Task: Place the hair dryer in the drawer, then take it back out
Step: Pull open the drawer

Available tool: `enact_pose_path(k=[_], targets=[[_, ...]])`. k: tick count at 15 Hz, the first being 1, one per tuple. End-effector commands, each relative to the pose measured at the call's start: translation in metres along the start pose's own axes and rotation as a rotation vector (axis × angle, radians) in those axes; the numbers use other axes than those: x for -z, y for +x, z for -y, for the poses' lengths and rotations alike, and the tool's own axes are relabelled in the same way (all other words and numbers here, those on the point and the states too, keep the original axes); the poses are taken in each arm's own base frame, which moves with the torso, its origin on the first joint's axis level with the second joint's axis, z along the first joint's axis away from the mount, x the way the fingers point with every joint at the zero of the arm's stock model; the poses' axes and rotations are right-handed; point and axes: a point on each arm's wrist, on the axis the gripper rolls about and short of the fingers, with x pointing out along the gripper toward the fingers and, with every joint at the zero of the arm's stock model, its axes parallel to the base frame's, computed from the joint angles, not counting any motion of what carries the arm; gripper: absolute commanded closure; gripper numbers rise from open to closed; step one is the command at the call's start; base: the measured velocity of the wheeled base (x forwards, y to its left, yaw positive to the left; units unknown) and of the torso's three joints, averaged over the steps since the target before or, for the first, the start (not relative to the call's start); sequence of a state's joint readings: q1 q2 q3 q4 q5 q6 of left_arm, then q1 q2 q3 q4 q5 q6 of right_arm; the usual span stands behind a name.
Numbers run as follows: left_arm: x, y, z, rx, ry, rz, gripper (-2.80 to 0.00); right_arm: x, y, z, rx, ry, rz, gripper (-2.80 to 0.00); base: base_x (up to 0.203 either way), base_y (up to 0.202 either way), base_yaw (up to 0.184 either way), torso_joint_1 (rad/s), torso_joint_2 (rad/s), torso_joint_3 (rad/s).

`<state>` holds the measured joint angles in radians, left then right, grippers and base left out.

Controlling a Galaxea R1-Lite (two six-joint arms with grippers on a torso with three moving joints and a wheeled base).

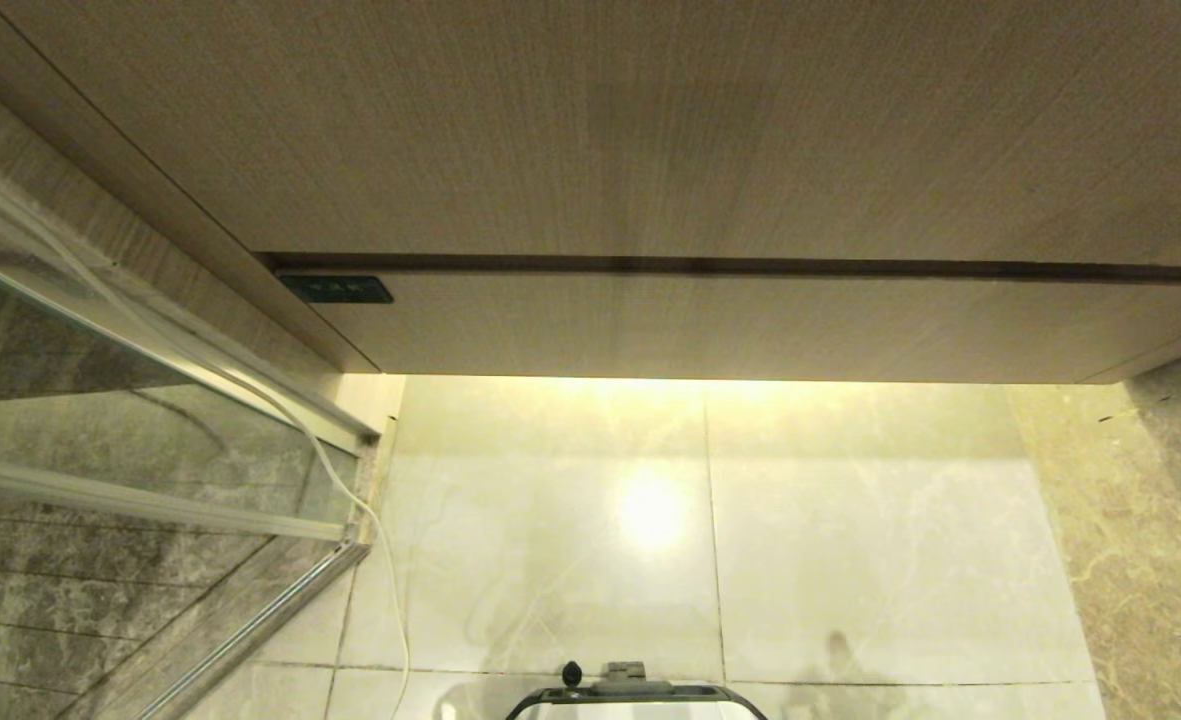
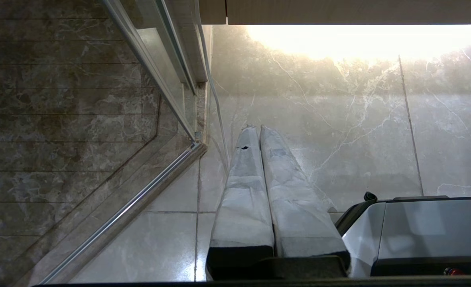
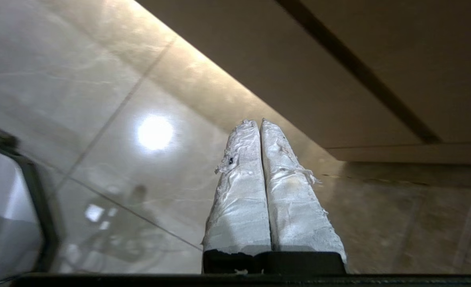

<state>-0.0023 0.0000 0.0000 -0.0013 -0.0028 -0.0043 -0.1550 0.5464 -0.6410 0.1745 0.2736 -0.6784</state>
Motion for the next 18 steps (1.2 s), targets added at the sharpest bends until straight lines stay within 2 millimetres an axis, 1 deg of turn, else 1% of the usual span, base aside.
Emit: enact_pose_path(k=[1,5,6,8,10,12,13,15,16,18], targets=[[0.0,0.0,0.0,-0.001,0.0,0.0,0.0,-0.004,0.034,0.01,-0.145,0.055,-0.035,-2.8,0.0,0.0,0.0,0.0,0.0,0.0],[0.0,0.0,0.0,0.001,0.0,0.0,0.0,-0.031,0.067,0.01,-0.401,0.103,0.058,-2.8,0.0,0.0,0.0,0.0,0.0,0.0],[0.0,0.0,0.0,-0.001,0.0,0.0,0.0,-0.035,0.071,0.008,-0.441,0.108,0.072,-2.8,0.0,0.0,0.0,0.0,0.0,0.0],[0.0,0.0,0.0,-0.001,0.0,0.0,0.0,-0.04,0.073,0.003,-0.48,0.092,0.087,-2.8,0.0,0.0,0.0,0.0,0.0,0.0],[0.0,0.0,0.0,0.0,0.0,0.0,0.0,-0.042,0.076,-0.003,-0.437,0.035,0.04,-2.8,0.0,0.0,0.0,0.0,0.0,0.0],[0.0,0.0,0.0,-0.001,0.0,0.0,0.0,-0.043,0.087,-0.007,-0.301,-0.128,-0.068,-2.8,0.0,0.0,0.0,0.0,0.0,0.0],[0.0,0.0,0.0,-0.001,0.0,0.0,0.0,-0.044,0.093,-0.009,-0.246,-0.246,-0.102,-2.8,0.0,0.0,0.0,0.0,0.0,0.0],[0.0,0.0,0.0,0.001,0.0,0.0,0.0,-0.049,0.099,-0.012,-0.22,-0.399,-0.066,-2.8,0.0,0.0,0.0,0.0,0.0,0.0],[0.0,0.0,0.0,-0.001,0.0,0.0,0.0,-0.05,0.102,-0.016,-0.217,-0.428,-0.031,-2.8,0.0,0.0,0.0,0.0,0.0,0.0],[0.0,0.0,0.0,0.0,0.0,0.0,0.0,-0.052,0.11,-0.026,-0.217,-0.433,0.016,-2.8,0.0,0.0,0.0,0.0,0.0,0.0]])
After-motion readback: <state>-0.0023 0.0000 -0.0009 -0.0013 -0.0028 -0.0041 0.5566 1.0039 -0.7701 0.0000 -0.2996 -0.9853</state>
